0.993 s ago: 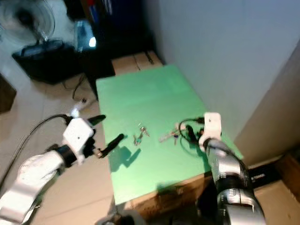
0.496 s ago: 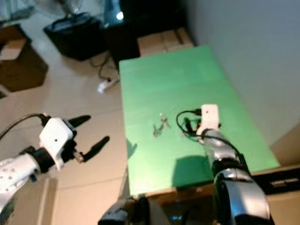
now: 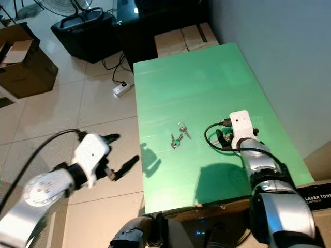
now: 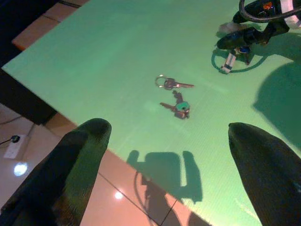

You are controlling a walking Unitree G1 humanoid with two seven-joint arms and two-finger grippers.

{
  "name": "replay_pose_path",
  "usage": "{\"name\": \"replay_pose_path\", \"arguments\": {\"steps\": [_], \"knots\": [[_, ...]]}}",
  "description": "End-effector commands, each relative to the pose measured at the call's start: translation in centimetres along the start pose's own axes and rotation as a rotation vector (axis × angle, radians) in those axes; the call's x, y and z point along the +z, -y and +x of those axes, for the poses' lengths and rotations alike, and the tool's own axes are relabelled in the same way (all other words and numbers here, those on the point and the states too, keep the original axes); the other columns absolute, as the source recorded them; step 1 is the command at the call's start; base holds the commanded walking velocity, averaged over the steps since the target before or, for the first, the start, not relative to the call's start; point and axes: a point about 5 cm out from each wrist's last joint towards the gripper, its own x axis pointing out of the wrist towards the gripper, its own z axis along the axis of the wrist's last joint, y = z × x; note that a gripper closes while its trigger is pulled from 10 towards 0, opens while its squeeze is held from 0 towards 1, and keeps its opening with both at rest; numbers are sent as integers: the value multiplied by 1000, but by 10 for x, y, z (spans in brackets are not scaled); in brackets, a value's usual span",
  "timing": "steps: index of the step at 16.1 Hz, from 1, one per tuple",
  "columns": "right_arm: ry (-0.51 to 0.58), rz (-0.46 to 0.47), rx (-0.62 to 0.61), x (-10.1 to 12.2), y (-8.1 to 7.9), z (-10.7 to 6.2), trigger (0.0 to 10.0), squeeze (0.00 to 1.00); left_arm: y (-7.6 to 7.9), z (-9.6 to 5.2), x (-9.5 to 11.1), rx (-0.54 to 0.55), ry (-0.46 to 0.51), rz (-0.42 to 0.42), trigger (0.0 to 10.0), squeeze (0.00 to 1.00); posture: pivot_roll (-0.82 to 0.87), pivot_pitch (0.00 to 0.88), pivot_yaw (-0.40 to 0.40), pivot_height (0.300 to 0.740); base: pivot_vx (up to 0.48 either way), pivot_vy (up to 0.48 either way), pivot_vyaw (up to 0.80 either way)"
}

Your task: Hang keys on a hook

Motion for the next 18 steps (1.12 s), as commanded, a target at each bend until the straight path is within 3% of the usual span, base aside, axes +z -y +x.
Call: {"name": "replay_pose_path", "arguments": {"steps": [1, 5, 7, 11, 16, 17, 18], "knots": [[-110, -14, 104, -22, -13, -1, 10000, 1000, -2, -1, -6, 12, -31, 9, 10000, 0, 290, 241, 238, 740, 0, 0, 0], [-140, -136, 340, -25, -14, -8, 10000, 1000, -4, -5, -2, 16, -14, 18, 10000, 0, 276, 234, 227, 740, 0, 0, 0], [-120, -188, 390, -22, -4, -13, 10000, 1000, -6, -3, -4, 16, -5, 18, 10000, 0, 244, 222, 221, 740, 0, 0, 0], [-38, -179, 460, -11, 14, -27, 10000, 1000, -8, 6, -8, 9, 28, 10, 10000, 0, 156, 187, 199, 740, 0, 0, 0], [54, -96, 564, -1, 17, -51, 10000, 1000, -6, 22, -12, -2, 85, -8, 10000, 0, 64, 119, 158, 740, 0, 0, 0], [90, -61, 519, 5, 22, -52, 10000, 1000, -10, 17, -11, 0, 103, -6, 10000, 0, 54, 109, 160, 740, 0, 0, 0], [130, -45, 477, 13, 27, -52, 10000, 1000, -20, -1, 0, 0, 130, 8, 10000, 0, 45, 101, 163, 740, 0, 0, 0]]}}
